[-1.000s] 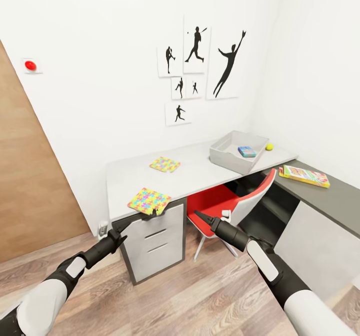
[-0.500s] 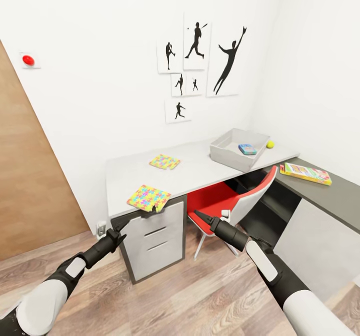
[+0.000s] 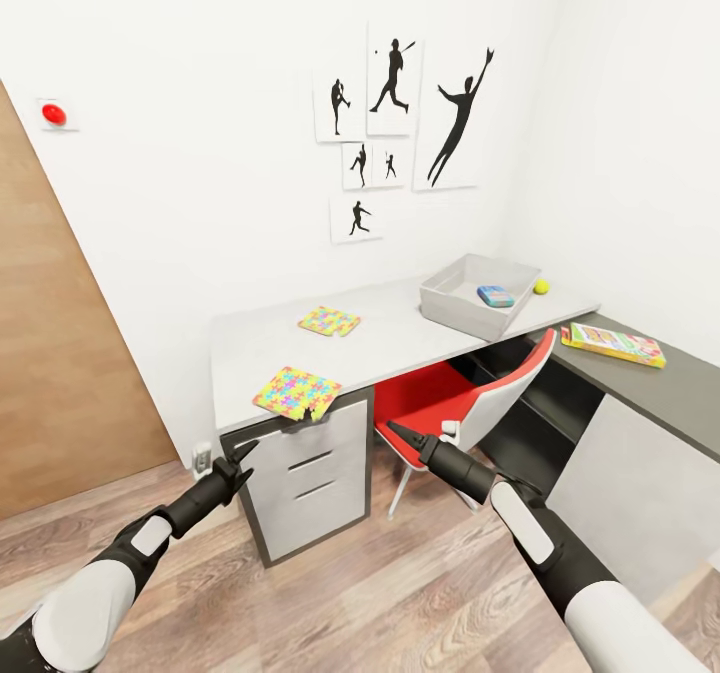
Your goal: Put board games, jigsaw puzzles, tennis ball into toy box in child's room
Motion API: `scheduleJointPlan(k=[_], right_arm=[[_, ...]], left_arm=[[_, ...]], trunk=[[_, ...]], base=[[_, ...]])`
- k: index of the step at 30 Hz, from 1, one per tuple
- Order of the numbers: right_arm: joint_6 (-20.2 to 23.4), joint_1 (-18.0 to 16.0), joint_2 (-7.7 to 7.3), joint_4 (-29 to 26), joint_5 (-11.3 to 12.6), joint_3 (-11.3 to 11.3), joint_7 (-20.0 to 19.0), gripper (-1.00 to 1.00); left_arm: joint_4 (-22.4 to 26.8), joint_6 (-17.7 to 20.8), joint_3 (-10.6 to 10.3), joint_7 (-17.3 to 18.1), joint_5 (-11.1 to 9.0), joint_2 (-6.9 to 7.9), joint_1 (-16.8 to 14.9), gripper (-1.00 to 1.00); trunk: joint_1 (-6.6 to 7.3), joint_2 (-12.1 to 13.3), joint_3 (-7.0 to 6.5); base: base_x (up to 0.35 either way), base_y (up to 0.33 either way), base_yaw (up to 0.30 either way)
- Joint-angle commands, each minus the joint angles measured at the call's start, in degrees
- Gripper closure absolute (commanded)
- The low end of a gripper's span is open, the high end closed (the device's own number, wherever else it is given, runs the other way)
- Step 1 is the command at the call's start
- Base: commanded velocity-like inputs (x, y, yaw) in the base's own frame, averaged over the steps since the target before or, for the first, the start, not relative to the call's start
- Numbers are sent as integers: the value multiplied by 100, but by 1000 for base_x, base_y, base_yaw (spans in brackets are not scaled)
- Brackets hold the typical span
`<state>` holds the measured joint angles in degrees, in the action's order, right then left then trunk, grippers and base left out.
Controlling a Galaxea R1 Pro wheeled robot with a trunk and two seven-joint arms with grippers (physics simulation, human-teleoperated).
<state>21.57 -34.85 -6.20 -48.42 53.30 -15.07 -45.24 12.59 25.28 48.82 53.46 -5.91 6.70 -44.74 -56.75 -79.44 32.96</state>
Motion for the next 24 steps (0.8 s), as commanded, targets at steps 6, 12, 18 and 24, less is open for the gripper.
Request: scheduleJointPlan(k=[6, 12, 18, 24], right_arm=[[43, -4, 6, -1, 59, -13, 25, -100], [42, -4, 12, -1, 58, -13, 31, -100], [40, -4, 20, 1, 57, -13, 33, -100], [40, -4, 21, 7, 57, -13, 37, -100]], left_arm=[[-2, 55, -11, 470, -59, 4, 0, -100], [-2, 54, -12, 1021, -59, 6, 0, -100], [-67, 46, -13, 1147, -66, 4, 0, -100], [-149, 55, -13, 1130, -68, 4, 1, -100]], trunk=[[0, -3, 5], [0, -3, 5], [0, -3, 5], [0, -3, 5]], base=[[0, 0, 0], [0, 0, 0], [0, 0, 0], [0, -43, 0]])
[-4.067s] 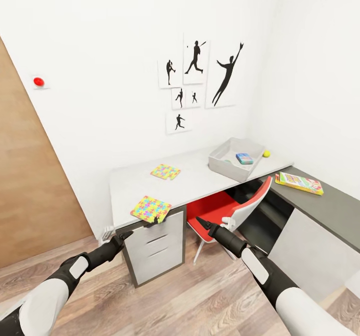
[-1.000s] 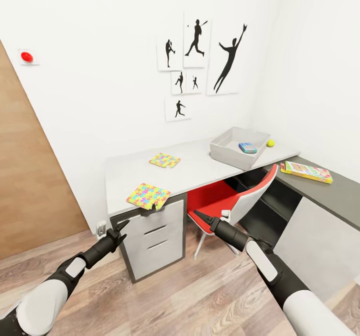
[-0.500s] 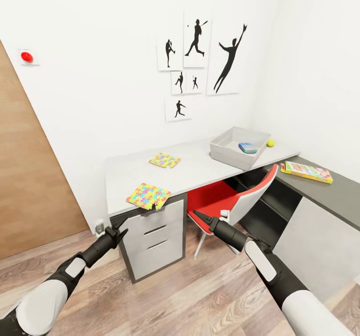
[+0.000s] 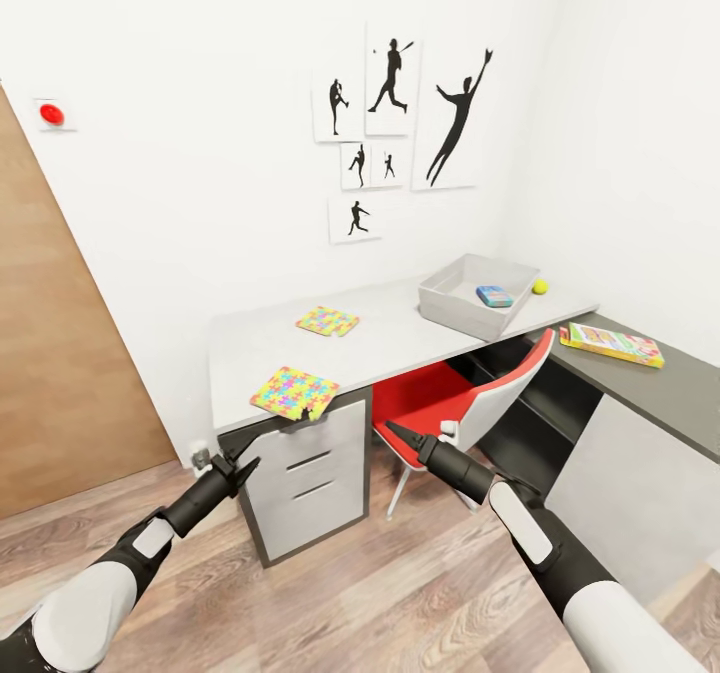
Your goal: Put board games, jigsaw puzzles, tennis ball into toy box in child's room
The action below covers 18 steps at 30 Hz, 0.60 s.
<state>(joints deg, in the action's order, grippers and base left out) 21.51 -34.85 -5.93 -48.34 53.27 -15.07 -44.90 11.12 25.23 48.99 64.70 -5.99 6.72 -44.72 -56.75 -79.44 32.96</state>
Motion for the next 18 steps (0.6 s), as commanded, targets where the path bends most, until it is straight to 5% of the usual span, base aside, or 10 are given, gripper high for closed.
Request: scheduleJointPlan(k=[1, 10, 18], right_arm=[[46, -4, -5, 0, 60, -13, 4, -100], [46, -4, -4, 0, 60, -13, 7, -100], [46, -4, -4, 0, 53, -13, 8, -100]], left_arm=[[-4, 60, -29, 4, -60, 3, -2, -100], [-19, 56, -29, 6, -60, -2, 4, -100], [-22, 37, -15, 16, -65, 1, 39, -100]], trunk=[[0, -3, 5], [0, -3, 5], [0, -3, 5]], base=[[0, -141, 0], [19, -183, 0], [13, -38, 0]])
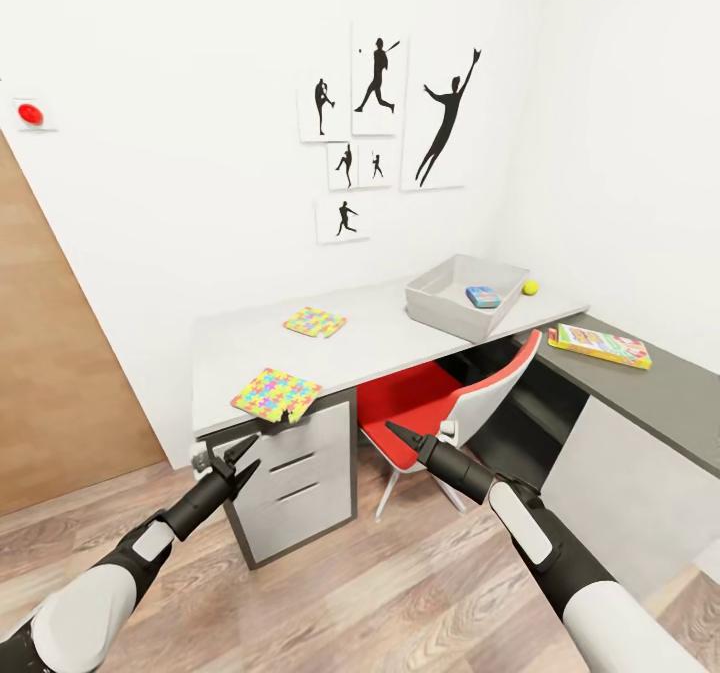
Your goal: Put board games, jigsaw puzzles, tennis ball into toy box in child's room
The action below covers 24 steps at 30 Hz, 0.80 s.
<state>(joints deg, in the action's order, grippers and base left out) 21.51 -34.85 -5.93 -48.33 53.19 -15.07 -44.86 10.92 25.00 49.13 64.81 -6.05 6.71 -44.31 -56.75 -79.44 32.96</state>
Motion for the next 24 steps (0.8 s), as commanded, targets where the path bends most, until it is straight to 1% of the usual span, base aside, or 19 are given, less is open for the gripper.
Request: scheduleJointPlan(k=[1, 6, 15, 24], right_arm=[[46, -4, -5, -1, 60, -13, 3, -100], [46, -4, -5, -1, 60, -13, 3, -100], [46, -4, -1, -1, 59, -13, 3, -100], [46, -4, 3, -1, 51, -13, 3, -100]], left_arm=[[-2, 59, -28, 5, -60, 3, 1, -100], [-2, 53, -26, -27, -63, 4, 8, -100], [-2, 40, -18, -54, -63, 6, 10, -100], [-2, 33, -17, -48, -63, 6, 32, -100]], trunk=[[0, -3, 5], [0, -3, 5], [0, -3, 5], [0, -3, 5]], base=[[3, -9, 0], [2, -43, 0], [96, -159, 0], [21, -26, 0]])
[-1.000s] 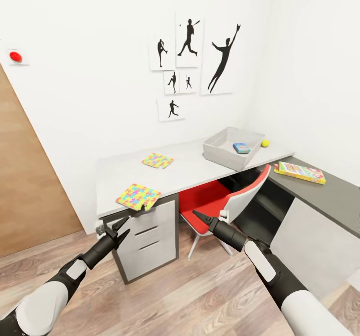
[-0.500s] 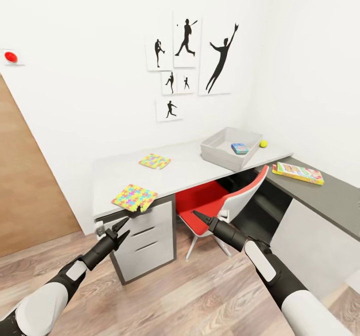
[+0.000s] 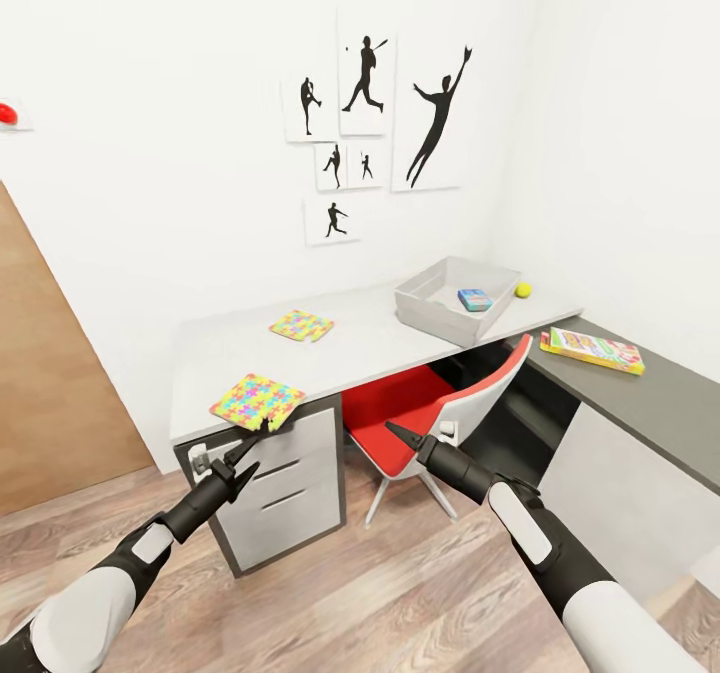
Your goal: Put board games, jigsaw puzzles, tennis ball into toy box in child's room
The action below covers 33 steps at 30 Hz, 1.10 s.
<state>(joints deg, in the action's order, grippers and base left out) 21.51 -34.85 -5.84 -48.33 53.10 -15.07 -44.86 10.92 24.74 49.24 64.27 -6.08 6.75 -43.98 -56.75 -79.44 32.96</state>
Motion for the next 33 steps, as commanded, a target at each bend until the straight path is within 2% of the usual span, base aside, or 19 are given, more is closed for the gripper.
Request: scheduleJointPlan(k=[1, 22, 33], right_arm=[[46, -4, -5, -1, 60, -13, 3, -100], [46, -4, -4, -1, 52, -13, 3, -100], [46, -4, -4, -1, 51, -13, 3, -100]], left_arm=[[-2, 61, -29, 4, -59, 2, -1, -100], [-2, 58, -29, 31, -59, -2, 28, -100], [-2, 59, -29, 34, -59, 2, 29, -100]], trunk=[[0, -3, 5], [0, -3, 5], [0, -3, 5]], base=[[4, -5, 0], [38, -1, 0], [139, 0, 0]])
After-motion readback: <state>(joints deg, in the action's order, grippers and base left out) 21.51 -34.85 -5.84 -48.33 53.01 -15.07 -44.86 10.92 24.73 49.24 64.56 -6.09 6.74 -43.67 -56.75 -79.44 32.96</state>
